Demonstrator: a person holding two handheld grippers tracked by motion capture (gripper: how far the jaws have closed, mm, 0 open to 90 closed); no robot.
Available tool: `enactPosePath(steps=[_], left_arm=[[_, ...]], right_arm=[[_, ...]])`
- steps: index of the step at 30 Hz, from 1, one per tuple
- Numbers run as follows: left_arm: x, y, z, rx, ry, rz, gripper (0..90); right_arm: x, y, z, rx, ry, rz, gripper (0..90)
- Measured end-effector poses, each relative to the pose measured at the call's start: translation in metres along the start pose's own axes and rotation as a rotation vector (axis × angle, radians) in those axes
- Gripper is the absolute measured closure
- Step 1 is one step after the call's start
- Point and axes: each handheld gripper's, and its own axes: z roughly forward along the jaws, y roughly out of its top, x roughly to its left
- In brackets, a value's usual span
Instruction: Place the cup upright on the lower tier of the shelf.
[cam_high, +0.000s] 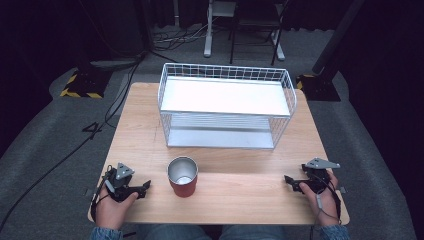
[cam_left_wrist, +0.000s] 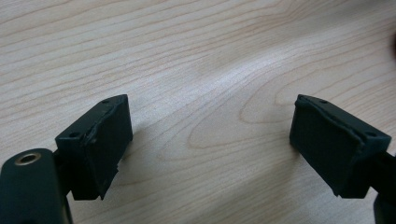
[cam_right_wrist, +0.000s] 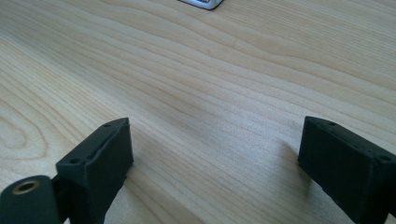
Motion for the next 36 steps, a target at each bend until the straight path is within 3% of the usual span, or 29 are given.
enactPosePath(steps=[8,14,20,26,30,36], left_arm=[[0.000,-0.002,-0.003,-0.005,-0.013,-0.004,15.2],[-0.003,-0.003,-0.010,0.007,-0.047,-0.048,16.8],[-0.010,-0.008,-0.023,-0.078,-0.059,-0.058,17.3],[-0.022,-0.008,-0.033,-0.176,-0.054,-0.024,17.3],[-0.031,-0.010,-0.042,-0.239,-0.078,-0.014,17.4],[-0.044,-0.013,-0.050,-0.296,-0.100,0.004,17.4]], right_arm=[[0.000,0.000,0.000,-0.001,0.000,0.000,10.2],[0.000,0.000,0.000,-0.001,-0.001,0.000,10.2],[0.000,0.001,0.001,0.000,-0.001,0.000,9.9],[0.000,0.001,0.001,0.000,-0.002,0.000,9.8],[0.000,0.001,0.001,0.002,-0.005,0.004,9.2],[0.000,0.001,0.002,0.003,-0.006,0.006,8.8]])
